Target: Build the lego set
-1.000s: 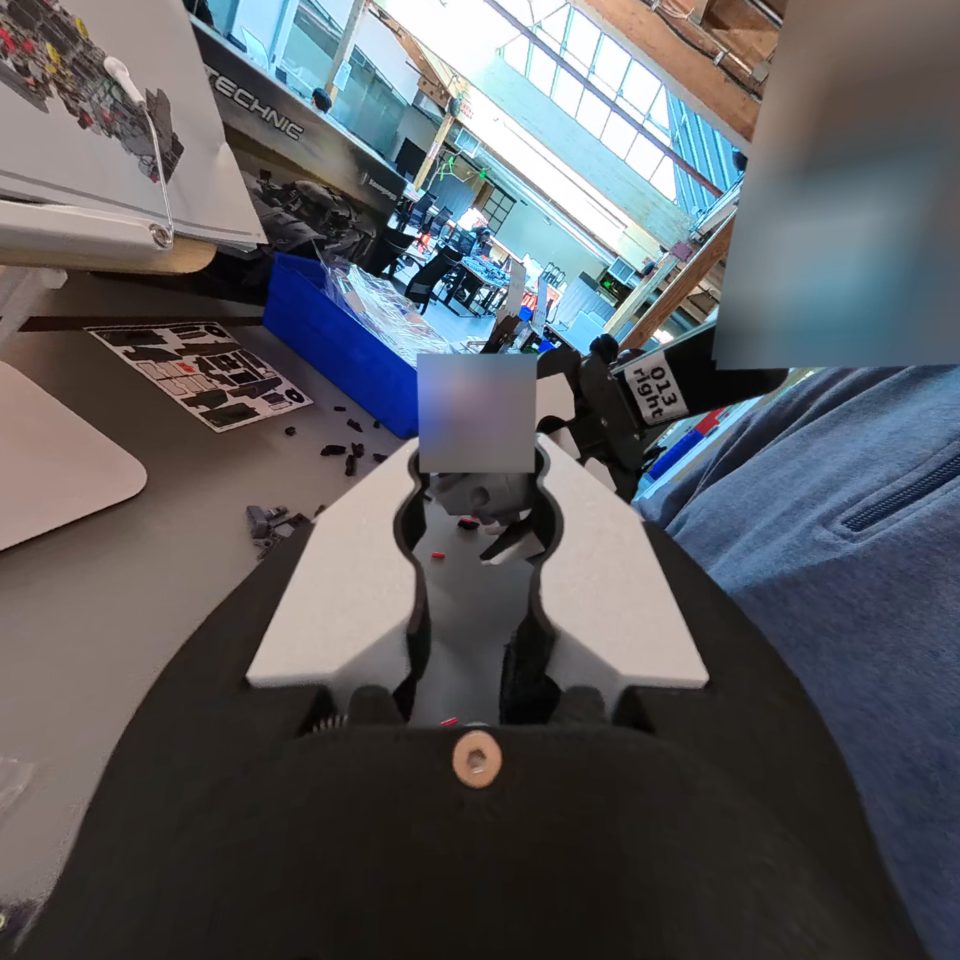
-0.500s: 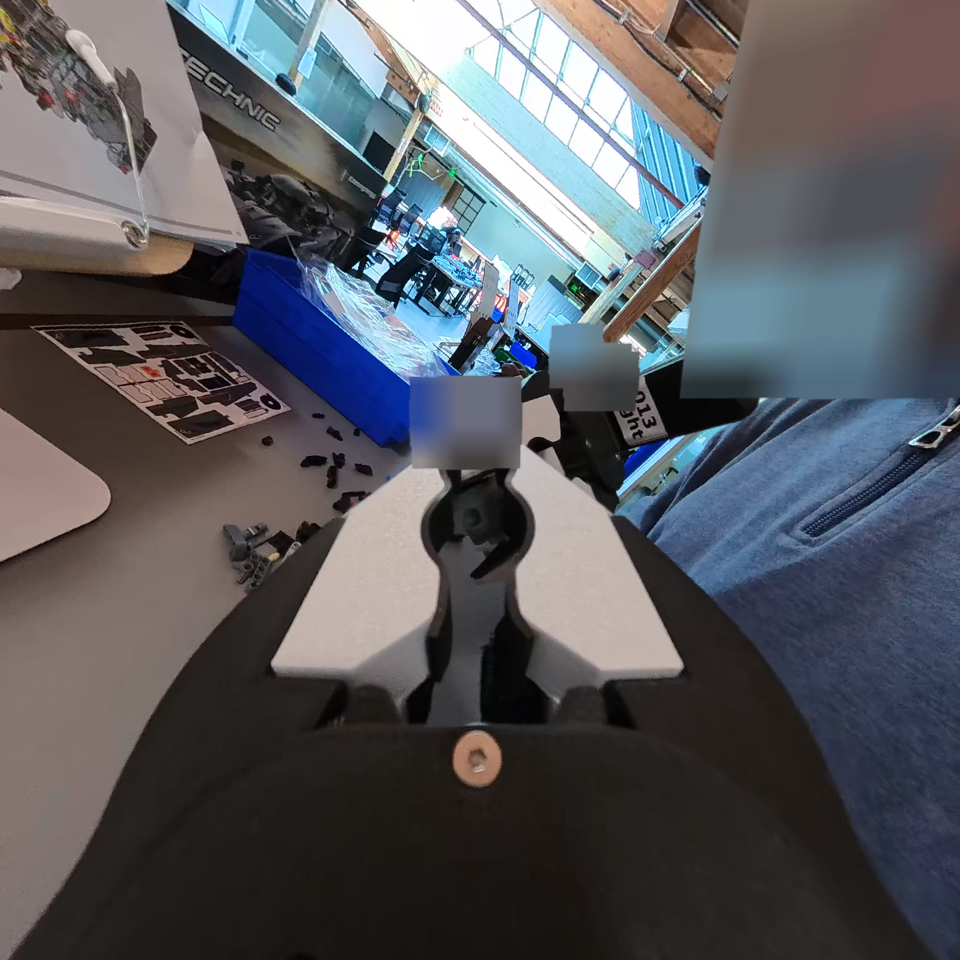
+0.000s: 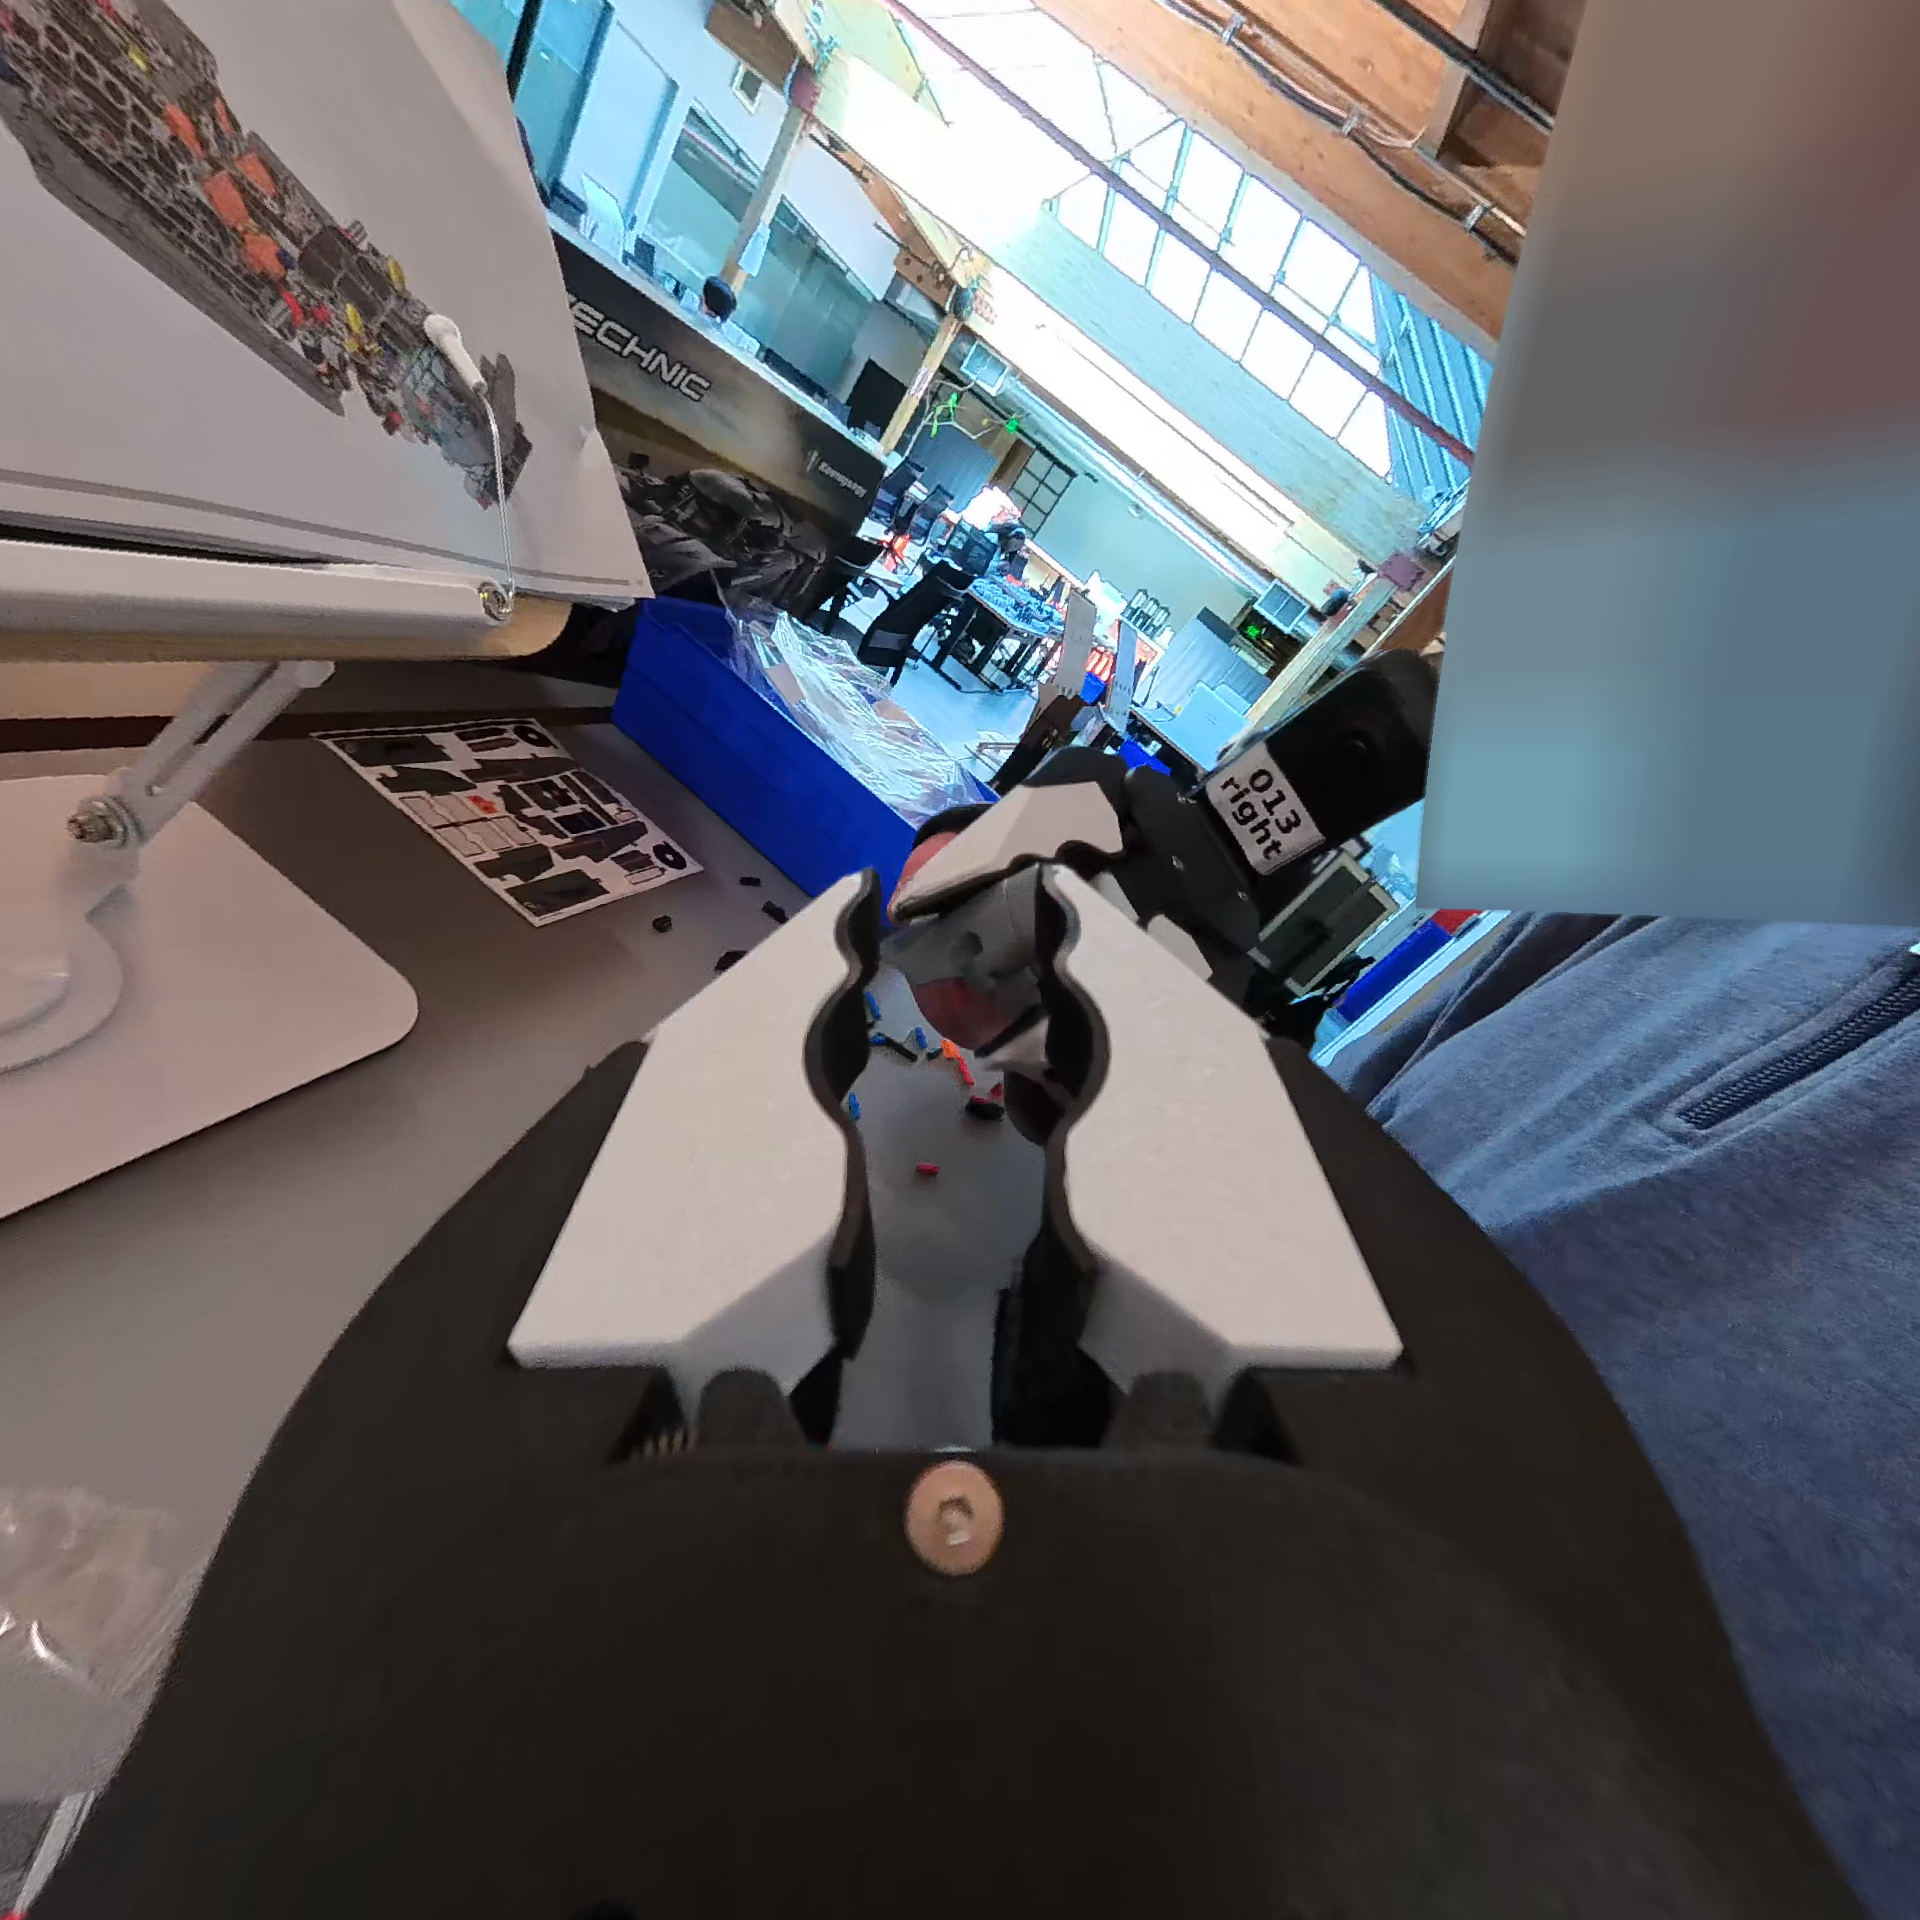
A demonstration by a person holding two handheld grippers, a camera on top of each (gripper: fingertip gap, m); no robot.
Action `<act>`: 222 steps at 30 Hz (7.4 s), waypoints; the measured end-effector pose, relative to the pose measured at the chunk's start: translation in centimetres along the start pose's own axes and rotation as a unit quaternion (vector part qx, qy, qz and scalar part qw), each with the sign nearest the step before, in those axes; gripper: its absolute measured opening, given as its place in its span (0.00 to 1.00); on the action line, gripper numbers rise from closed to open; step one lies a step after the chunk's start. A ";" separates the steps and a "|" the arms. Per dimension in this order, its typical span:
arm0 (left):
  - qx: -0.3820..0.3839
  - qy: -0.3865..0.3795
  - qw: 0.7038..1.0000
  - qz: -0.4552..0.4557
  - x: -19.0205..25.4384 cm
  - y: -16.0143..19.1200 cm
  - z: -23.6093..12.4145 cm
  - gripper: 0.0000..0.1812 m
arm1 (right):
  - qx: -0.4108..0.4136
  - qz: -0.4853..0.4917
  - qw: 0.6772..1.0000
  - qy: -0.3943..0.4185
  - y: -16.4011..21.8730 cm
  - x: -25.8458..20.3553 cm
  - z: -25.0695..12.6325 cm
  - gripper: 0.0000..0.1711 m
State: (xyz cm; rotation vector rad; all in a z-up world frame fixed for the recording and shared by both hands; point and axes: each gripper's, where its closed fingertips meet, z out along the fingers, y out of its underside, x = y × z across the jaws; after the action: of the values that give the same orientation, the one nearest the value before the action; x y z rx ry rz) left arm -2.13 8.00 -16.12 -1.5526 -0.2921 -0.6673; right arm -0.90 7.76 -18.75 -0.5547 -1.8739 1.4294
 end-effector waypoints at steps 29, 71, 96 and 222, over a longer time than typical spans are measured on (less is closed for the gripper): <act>-0.082 0.070 0.988 -0.107 1.6 3.6 1.1 0.29 | -0.044 -0.111 0.993 0.018 -0.5 -2.4 1.4 0.19; 0.057 -0.150 0.987 0.024 -2.8 0.6 -17.7 0.29 | -0.174 0.029 0.980 -0.094 4.1 -5.5 8.5 0.38; 0.185 -0.073 0.980 -0.022 -4.9 0.5 -25.9 0.28 | -0.306 0.073 0.943 -0.110 12.2 -8.3 15.6 0.37; -0.121 -0.269 0.891 0.345 -12.4 3.0 -21.7 0.29 | -0.261 0.117 0.949 -0.132 9.9 -10.7 11.0 0.37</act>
State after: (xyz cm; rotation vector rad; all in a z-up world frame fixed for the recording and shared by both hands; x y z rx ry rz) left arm -15.32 -10.79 -26.31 -1.9110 -0.0443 0.3119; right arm -2.90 -3.93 -32.64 -0.8975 -2.4957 1.1841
